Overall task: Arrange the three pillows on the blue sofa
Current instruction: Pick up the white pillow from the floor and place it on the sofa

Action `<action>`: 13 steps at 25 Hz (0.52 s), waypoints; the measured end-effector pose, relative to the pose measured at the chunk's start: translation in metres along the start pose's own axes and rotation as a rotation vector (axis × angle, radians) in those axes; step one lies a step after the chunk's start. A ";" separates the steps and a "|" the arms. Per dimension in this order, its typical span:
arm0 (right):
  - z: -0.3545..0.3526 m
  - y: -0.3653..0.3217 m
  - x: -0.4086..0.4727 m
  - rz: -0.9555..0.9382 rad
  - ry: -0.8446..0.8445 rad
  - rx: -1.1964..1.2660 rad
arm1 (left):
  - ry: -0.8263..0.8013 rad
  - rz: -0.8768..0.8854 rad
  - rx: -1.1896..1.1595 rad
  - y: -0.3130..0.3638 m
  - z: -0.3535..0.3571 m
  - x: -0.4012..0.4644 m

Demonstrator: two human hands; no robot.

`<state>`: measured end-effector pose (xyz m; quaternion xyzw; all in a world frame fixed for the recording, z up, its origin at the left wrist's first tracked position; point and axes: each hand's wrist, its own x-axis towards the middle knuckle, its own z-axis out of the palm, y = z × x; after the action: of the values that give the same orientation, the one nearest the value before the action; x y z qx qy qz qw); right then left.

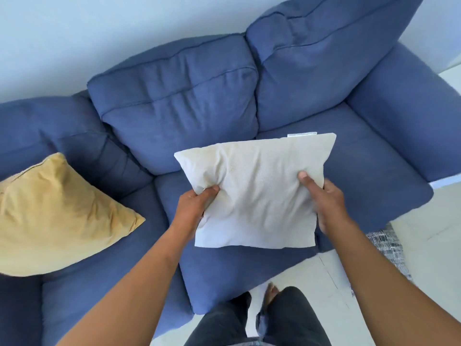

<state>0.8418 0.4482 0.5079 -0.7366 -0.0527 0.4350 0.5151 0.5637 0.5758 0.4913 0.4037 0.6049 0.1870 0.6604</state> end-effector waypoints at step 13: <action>0.123 -0.058 0.116 -0.074 -0.262 -0.265 | 0.497 0.076 0.216 0.010 -0.058 0.065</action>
<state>0.8495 0.6236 0.4753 -0.7325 -0.2031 0.4974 0.4180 0.5240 0.6476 0.4600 0.4360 0.7494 0.2393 0.4372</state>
